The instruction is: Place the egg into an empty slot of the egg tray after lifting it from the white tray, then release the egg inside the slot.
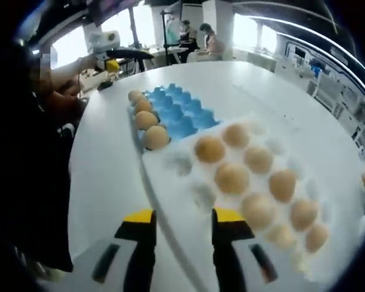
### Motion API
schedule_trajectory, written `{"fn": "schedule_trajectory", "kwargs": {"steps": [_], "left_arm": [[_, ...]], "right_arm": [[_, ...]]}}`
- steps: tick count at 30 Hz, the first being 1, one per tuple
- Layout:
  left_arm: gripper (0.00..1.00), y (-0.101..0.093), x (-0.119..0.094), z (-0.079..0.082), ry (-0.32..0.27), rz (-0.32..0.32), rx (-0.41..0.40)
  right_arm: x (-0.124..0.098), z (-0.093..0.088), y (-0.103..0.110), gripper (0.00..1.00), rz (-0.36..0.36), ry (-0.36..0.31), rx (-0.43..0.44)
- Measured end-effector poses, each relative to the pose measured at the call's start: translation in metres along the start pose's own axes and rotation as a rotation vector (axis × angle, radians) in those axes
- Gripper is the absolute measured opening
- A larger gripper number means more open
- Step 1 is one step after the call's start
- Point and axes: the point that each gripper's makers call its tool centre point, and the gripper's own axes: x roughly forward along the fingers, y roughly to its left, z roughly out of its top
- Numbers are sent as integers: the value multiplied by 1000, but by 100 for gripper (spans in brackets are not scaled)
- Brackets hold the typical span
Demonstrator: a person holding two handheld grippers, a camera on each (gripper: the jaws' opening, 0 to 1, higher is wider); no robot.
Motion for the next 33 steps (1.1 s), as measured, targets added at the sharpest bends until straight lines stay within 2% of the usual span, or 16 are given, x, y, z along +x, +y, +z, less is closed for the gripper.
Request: {"fn": "schedule_trajectory", "kwargs": {"steps": [6, 9, 10, 13, 15, 17, 19, 24, 26, 28, 33], "left_arm": [[69, 0, 0, 0, 1, -1, 1], [69, 1, 0, 0, 2, 1, 0], [69, 1, 0, -1, 3, 0, -1], [69, -1, 1, -2, 7, -5, -3], [69, 0, 2, -3, 8, -6, -3], [68, 0, 2, -3, 11, -6, -2], [68, 0, 2, -3, 11, -6, -2], [68, 1, 3, -4, 14, -7, -7], [68, 0, 3, -4, 16, -9, -4], [68, 0, 3, -5, 20, -10, -6], [68, 1, 1, -6, 19, -7, -11]], "right_arm": [[-1, 0, 0, 37, -7, -39, 11], [-3, 5, -4, 37, -19, -48, 71], [-3, 9, -5, 37, -24, -63, 67], [-7, 37, -11, 37, -37, -154, 84], [-6, 47, -17, 37, -59, -164, 59], [-4, 55, -22, 37, -81, -161, 19], [2, 62, -25, 38, -91, -157, 15], [26, 79, -31, 35, -114, -120, -29], [36, 86, -31, 34, -123, -98, -83], [43, 90, -29, 33, -118, -87, -104], [54, 85, -33, 29, -119, 1, -134]]}}
